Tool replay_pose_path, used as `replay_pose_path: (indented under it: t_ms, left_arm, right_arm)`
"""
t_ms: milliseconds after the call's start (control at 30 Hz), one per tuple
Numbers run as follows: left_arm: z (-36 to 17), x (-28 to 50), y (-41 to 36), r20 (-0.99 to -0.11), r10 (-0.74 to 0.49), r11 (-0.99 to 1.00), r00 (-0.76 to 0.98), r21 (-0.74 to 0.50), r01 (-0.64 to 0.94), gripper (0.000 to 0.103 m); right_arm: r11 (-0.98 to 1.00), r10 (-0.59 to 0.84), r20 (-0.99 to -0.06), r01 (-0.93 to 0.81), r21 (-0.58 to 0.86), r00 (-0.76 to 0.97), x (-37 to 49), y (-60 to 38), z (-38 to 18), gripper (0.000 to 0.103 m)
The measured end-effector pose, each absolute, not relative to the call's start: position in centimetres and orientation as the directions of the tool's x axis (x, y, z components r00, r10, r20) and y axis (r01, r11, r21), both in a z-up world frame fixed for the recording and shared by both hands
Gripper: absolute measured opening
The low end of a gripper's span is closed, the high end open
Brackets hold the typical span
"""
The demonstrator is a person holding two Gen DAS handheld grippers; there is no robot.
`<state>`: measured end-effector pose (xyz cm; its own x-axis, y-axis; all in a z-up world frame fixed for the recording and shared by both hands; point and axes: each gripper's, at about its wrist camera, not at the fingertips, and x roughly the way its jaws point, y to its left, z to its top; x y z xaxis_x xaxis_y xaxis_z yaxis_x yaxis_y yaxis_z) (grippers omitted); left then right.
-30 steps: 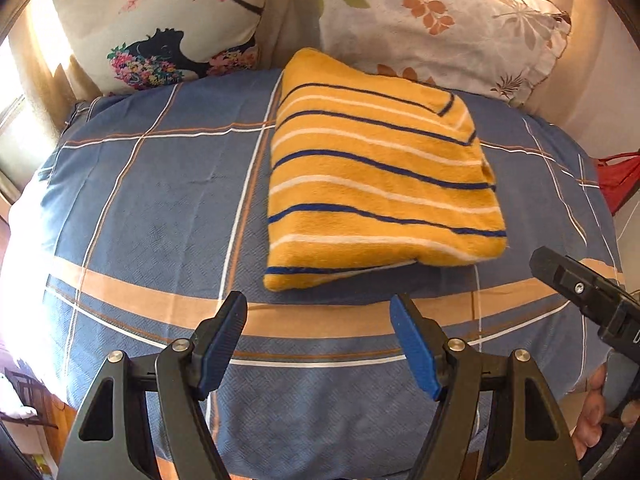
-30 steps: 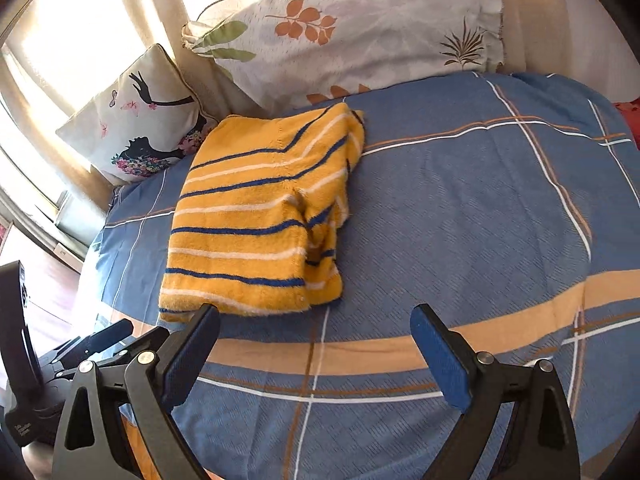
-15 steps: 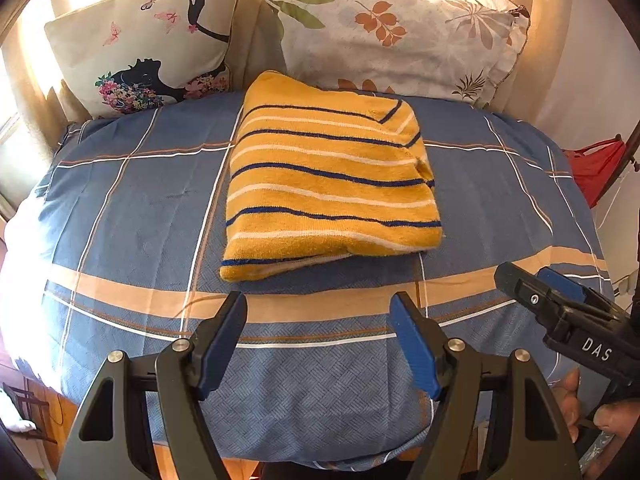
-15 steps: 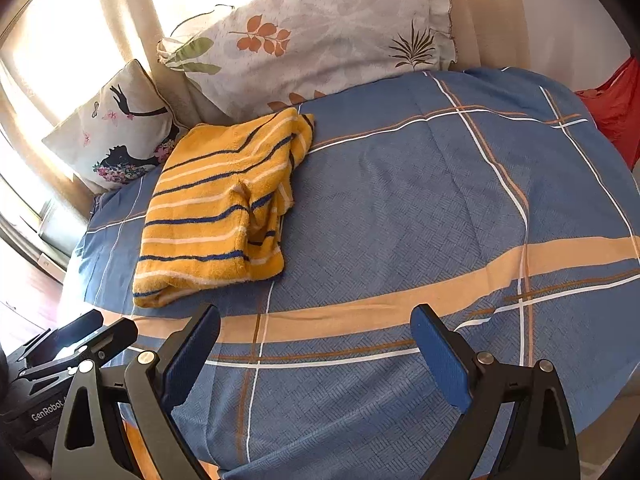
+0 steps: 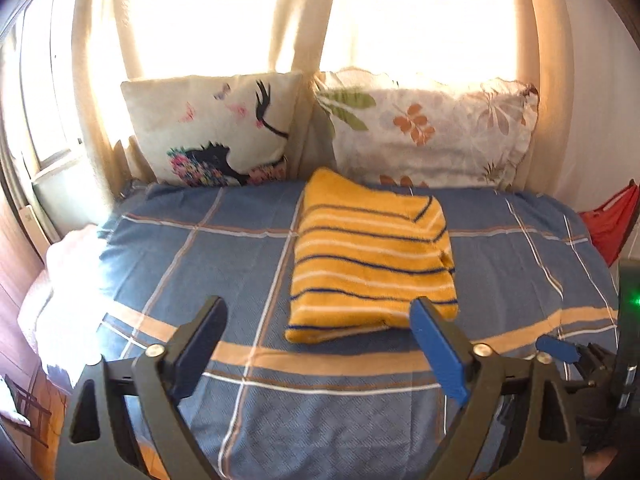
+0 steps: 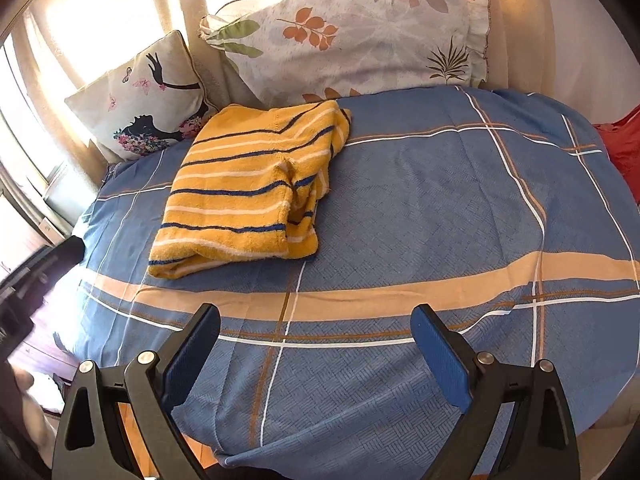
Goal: Fold small clothes
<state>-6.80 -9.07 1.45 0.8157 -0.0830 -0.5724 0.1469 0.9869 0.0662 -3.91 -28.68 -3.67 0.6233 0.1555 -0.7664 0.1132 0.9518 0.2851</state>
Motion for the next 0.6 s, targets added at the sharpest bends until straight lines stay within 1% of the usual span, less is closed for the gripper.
replay_pose_path:
  t_ms: [33, 67, 133, 200, 300, 433, 533, 600]
  left_arm:
    - [2.1, -7.1, -8.8, -0.543, -0.083, 0.988, 0.836, 0.064, 0.139, 0.103]
    - [2.6, -7.2, -8.6, -0.523, -0.082, 0.989, 0.849, 0.060, 0.132, 0.103]
    - [2.8, -7.0, -8.2, -0.518, -0.071, 0.992, 0.852, 0.057, 0.117, 0.103]
    - [2.2, -6.2, -7.9, -0.559, -0.099, 0.990, 0.823, 0.026, 0.137, 0.103]
    - [-0.2, -4.8, -7.5, -0.660, -0.110, 0.991, 0.743, -0.016, 0.132, 0.103]
    - [-4.1, -4.1, -7.5, -0.761, -0.073, 0.993, 0.645, 0.001, 0.114, 0.103]
    - [-5.7, -4.0, -7.1, -0.801, -0.055, 0.996, 0.596, -0.003, 0.089, 0.103]
    - [-6.3, -3.7, -6.8, -0.820, -0.067, 0.996, 0.568, -0.025, 0.082, 0.103]
  right_arm:
    - [0.954, 0.153, -0.765, 0.108, 0.279, 0.625, -4.0, -28.5, -3.5, 0.098]
    - [0.958, 0.148, -0.764, 0.102, 0.269, 0.628, -4.0, -28.3, -3.3, 0.098]
    - [0.963, 0.140, -0.767, 0.095, 0.254, 0.627, -4.1, -28.0, -3.1, 0.098]
    - [0.968, 0.130, -0.769, 0.087, 0.235, 0.626, -4.2, -27.6, -2.9, 0.098]
    - [0.979, 0.108, -0.784, 0.073, 0.192, 0.611, -4.0, -26.7, -3.2, 0.098]
    - [0.988, 0.077, -0.817, 0.069, 0.142, 0.571, -3.7, -25.8, -4.2, 0.098]
    - [0.990, 0.071, -0.833, 0.066, 0.128, 0.549, -3.3, -25.4, -4.9, 0.098]
    - [0.992, 0.057, -0.843, 0.066, 0.109, 0.535, -2.9, -25.2, -5.2, 0.098]
